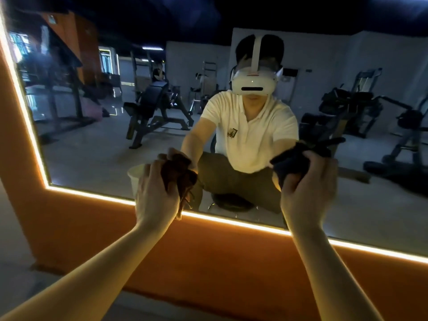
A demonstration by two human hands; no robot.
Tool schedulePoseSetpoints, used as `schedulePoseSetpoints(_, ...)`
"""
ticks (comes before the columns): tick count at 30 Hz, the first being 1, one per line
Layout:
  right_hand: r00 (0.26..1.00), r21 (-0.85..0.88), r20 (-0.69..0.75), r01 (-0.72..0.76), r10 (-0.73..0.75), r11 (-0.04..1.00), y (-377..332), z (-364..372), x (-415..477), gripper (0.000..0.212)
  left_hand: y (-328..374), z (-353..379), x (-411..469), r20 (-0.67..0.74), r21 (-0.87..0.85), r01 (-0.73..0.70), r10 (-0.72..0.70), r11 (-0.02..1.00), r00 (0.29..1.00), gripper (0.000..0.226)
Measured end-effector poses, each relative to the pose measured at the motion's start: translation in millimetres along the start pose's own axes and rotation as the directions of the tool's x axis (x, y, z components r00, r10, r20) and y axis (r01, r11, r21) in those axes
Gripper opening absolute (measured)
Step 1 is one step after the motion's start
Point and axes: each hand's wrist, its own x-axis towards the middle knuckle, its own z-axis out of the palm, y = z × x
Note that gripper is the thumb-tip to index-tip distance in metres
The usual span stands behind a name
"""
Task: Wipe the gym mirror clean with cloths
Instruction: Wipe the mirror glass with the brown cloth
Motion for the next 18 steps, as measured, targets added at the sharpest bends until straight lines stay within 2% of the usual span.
schedulePoseSetpoints(2,0.999,-0.037,0.031,0.043,-0.042,0.998,-19.7,16.1,-21.9,0.041,-2.0,-3.5,-1.3,0.023,-0.002,-0.014,0.014,1.000,1.000,0.039)
schedulePoseSetpoints(4,0.956,-0.005,0.173,0.241,-0.237,0.971,-45.8,43.9,-60.4,0.043,-6.7,-8.9,2.0,0.059,0.016,-0.028,0.027,0.999,0.998,0.046)
schedulePoseSetpoints(6,0.809,0.099,0.326,0.485,-0.489,0.869,-69.4,68.3,-98.4,0.047,-14.9,-17.7,5.8,0.081,0.013,-0.016,0.015,1.000,0.997,0.048)
schedulePoseSetpoints(7,0.734,0.145,0.373,0.557,-0.567,0.818,-75.9,76.4,-109.0,0.051,-19.7,-23.3,7.9,0.082,0.006,-0.005,0.005,1.000,0.997,0.048)
schedulePoseSetpoints(8,0.686,0.157,0.411,0.596,-0.601,0.788,-79.5,79.8,-110.9,0.054,-24.4,-28.3,10.2,0.077,-0.004,-0.001,0.001,1.000,0.997,0.047)
schedulePoseSetpoints(9,0.671,0.146,0.426,0.611,-0.607,0.778,-83.3,79.4,-104.6,0.055,-28.3,-32.7,13.2,0.069,-0.014,0.003,-0.002,1.000,0.998,0.046)
schedulePoseSetpoints(10,0.688,0.124,0.402,0.613,-0.604,0.781,-86.3,76.8,-93.2,0.055,-32.2,-35.9,16.2,0.059,-0.020,0.010,-0.009,1.000,0.998,0.044)
schedulePoseSetpoints(12,0.787,0.044,0.289,0.558,-0.545,0.829,-96.6,71.9,-59.6,0.051,-38.4,-42.4,22.0,0.037,-0.025,0.055,-0.054,0.998,0.998,0.044)
schedulePoseSetpoints(15,0.947,-0.012,0.087,0.311,-0.309,0.950,-127.5,74.1,-15.3,0.045,-54.7,-55.0,34.0,-0.023,-0.060,0.148,-0.150,0.987,0.988,0.045)
schedulePoseSetpoints(17,0.973,0.003,0.023,0.228,-0.228,0.974,-147.7,85.6,-21.6,0.044,-74.7,-65.5,45.9,-0.090,-0.081,0.196,-0.203,0.977,0.975,0.038)
schedulePoseSetpoints(18,0.960,0.014,0.066,0.272,-0.272,0.962,-153.1,93.3,-36.6,0.045,-85.7,-71.4,51.9,-0.121,-0.085,0.217,-0.227,0.972,0.966,0.033)
